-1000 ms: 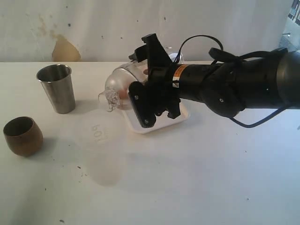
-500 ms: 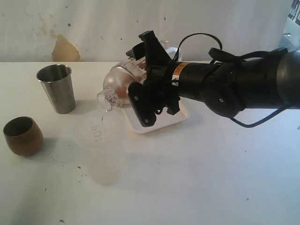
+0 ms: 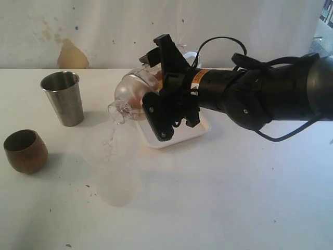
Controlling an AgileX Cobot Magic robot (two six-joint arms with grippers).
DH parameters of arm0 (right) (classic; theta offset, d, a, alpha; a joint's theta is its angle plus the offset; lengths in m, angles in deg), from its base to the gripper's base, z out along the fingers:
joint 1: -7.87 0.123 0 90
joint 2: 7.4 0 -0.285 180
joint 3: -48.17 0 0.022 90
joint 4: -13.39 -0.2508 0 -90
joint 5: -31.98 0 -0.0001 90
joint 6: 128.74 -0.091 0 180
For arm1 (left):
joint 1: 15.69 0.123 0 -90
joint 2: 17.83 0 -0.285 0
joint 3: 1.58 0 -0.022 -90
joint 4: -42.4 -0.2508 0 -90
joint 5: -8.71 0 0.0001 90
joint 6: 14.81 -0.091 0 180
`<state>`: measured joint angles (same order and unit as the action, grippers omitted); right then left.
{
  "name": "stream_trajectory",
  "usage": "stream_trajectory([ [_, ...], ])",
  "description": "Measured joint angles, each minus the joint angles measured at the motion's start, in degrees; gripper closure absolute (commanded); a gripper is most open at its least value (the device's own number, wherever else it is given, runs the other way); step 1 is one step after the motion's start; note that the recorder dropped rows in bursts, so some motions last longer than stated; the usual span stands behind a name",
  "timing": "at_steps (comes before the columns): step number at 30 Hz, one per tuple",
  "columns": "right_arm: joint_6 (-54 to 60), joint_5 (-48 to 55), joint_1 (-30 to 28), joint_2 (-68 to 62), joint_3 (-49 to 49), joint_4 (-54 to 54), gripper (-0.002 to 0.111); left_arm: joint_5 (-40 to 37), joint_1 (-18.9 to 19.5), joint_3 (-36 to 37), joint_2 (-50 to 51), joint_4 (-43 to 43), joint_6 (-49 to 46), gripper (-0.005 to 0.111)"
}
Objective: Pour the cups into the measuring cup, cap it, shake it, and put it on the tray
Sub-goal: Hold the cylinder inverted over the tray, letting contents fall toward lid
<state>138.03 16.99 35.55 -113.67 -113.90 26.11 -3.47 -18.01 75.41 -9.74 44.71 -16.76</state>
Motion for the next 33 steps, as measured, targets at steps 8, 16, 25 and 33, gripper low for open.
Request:
stream_trajectory([
  [8,0.0,-0.12,0.0,-2.58,-3.0,0.0,0.108,0.0,0.0,0.0,0.0,0.0,0.0,0.107],
  [16,5.23,-0.12,0.0,-2.95,-3.35,-0.11,0.108,0.0,0.0,0.0,0.0,0.0,0.0,0.107],
  [25,7.56,-0.33,0.0,-2.95,-3.35,-0.11,0.108,0.0,0.0,0.0,0.0,0.0,0.0,0.107],
  [33,10.27,-0.55,0.0,-2.95,-3.35,-0.11,0.108,0.0,0.0,0.0,0.0,0.0,0.0,0.107],
])
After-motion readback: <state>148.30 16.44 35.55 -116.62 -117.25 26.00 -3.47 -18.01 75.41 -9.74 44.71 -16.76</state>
